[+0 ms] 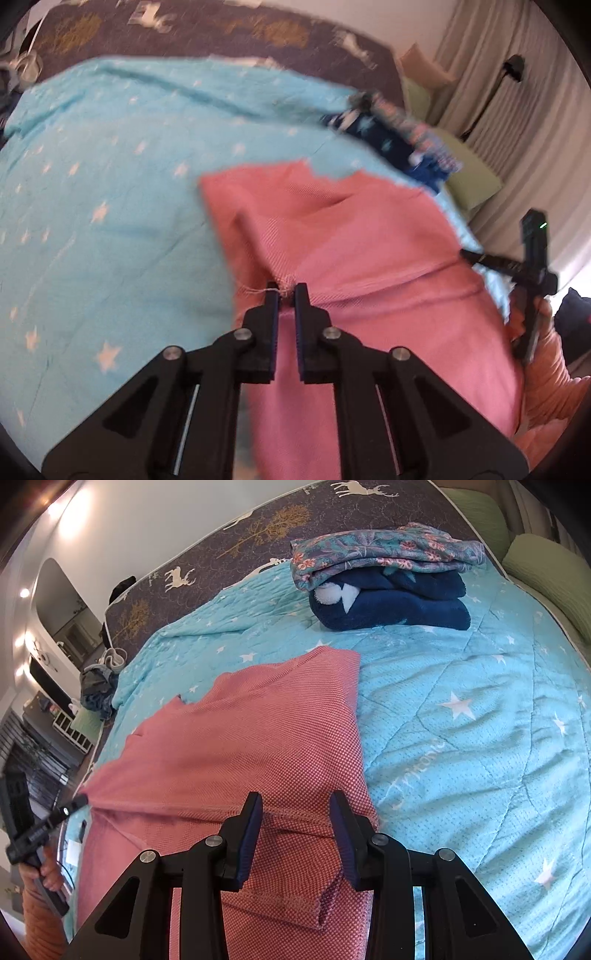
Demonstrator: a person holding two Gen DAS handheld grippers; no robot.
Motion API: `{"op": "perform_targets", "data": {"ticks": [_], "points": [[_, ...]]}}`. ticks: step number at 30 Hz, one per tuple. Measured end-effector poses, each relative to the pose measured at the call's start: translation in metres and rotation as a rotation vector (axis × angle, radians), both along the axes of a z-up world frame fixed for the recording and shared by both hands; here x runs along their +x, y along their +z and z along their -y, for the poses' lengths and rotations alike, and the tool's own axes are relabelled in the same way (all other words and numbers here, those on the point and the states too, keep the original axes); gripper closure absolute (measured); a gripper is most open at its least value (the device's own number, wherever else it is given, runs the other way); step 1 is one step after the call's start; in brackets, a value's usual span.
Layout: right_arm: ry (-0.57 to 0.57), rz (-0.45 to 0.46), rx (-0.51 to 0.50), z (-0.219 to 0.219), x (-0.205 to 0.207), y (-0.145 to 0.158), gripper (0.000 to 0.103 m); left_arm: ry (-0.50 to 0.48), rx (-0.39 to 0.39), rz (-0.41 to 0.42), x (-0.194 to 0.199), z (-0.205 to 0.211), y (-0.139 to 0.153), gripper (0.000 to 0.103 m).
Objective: Fold small clothes
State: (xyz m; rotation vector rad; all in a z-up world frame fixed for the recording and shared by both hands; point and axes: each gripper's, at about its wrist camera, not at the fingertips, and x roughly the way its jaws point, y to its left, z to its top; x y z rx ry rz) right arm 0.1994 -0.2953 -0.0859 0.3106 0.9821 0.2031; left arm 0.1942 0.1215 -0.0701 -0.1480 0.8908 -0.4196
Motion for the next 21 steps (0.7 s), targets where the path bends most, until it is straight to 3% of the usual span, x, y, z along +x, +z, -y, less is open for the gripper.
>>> {"op": "perform_targets", "data": {"ticks": [3, 7, 10, 15, 17, 21], "points": [[-0.001, 0.002, -0.005, -0.001, -0.001, 0.002, 0.065, 0.005, 0.025, 0.001, -0.002, 0.000, -0.003, 0.093], [-0.002, 0.004, -0.014, 0.001, -0.004, 0.014, 0.064, -0.001, 0.027, 0.093, -0.003, 0.011, 0.026, 0.053], [0.001, 0.037, -0.030, 0.004, 0.002, 0.029, 0.064, -0.015, 0.068, 0.156, 0.012, 0.027, 0.042, 0.051], [0.035, 0.074, -0.070, -0.009, 0.034, 0.041, 0.061, 0.081, 0.158, -0.047, 0.079, 0.035, 0.003, 0.052], [0.055, 0.070, -0.066, -0.014, 0.046, 0.037, 0.060, 0.094, 0.140, -0.121, 0.092, 0.032, -0.016, 0.091], [0.038, 0.010, -0.096, -0.013, 0.072, 0.008, 0.060, 0.124, 0.084, -0.002, 0.073, 0.023, -0.001, 0.092]]}}
